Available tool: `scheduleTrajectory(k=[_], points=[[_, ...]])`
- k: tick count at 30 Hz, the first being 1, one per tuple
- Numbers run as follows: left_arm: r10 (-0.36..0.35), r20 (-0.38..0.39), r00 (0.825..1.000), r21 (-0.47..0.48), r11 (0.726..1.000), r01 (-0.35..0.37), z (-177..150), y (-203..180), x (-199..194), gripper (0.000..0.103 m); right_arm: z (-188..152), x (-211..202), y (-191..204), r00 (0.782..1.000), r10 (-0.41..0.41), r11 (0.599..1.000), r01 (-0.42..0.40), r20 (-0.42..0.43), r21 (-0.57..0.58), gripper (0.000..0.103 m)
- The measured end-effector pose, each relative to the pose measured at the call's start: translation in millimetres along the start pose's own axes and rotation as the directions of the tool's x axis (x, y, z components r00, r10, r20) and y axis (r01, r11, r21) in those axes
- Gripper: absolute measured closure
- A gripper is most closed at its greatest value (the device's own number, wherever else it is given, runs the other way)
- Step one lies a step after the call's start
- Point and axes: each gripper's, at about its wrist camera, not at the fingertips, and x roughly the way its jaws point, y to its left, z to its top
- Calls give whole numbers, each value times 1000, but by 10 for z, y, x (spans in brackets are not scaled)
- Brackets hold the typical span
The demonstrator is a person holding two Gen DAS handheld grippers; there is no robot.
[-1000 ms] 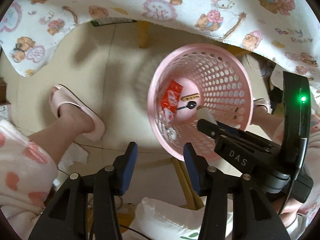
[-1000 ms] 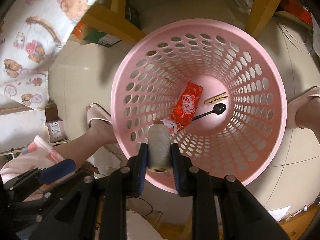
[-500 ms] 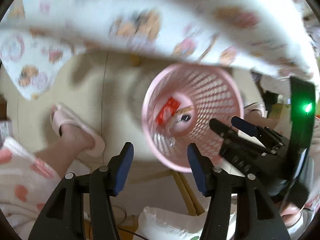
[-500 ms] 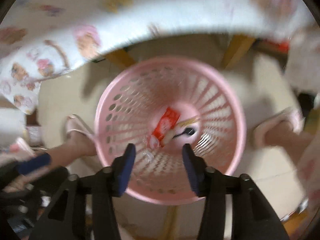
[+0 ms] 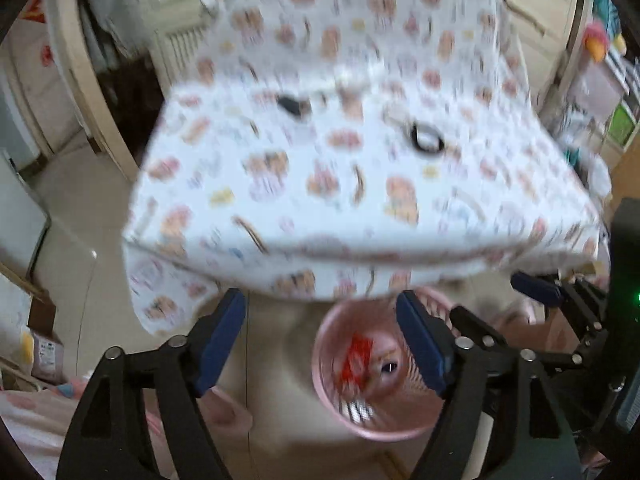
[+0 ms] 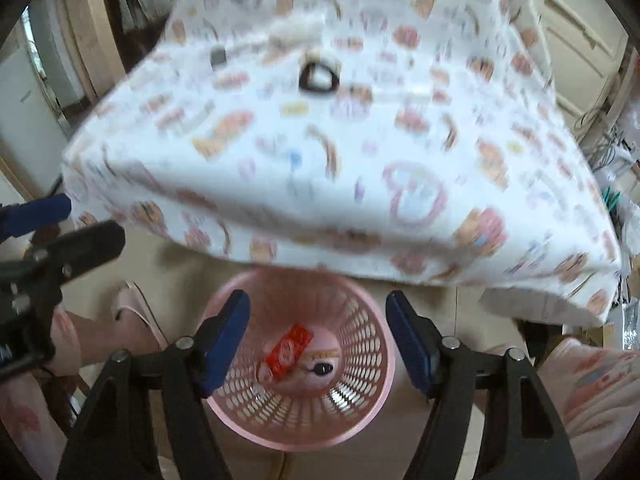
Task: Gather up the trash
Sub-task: 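Raise both open tools back up toward the items on the cloth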
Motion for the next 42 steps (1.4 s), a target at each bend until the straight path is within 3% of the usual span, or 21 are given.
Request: scheduleTrajectory(k=[7,13,21,30,36,42], points=[[20,155,988,-83,997,-7,112,142,-265,9,41,-345,-38,990,-18,1000,21,141,-20,16],[52,231,972,-97,995,-30,102,153,-407,3,98,-507,-70,977,-14,1000,12,214,13,8],[74,251,965,-105,993,-49,101,154,-455,2,99,-584,-126,966,-53,998,45,253,40,0],[72,277,958,-74,996,-53,76,107,-514,2,118,-626,-172,961,-83,995,67,265,68,0],[70,303,950,-71,996,-50,77,56,-570,1,116,-640,-159,948,-149,989,140,283,50,0],[69,317,946,-87,995,-44,138,77,-602,1,172,-718,-195,948,-124,992,116,292,44,0]])
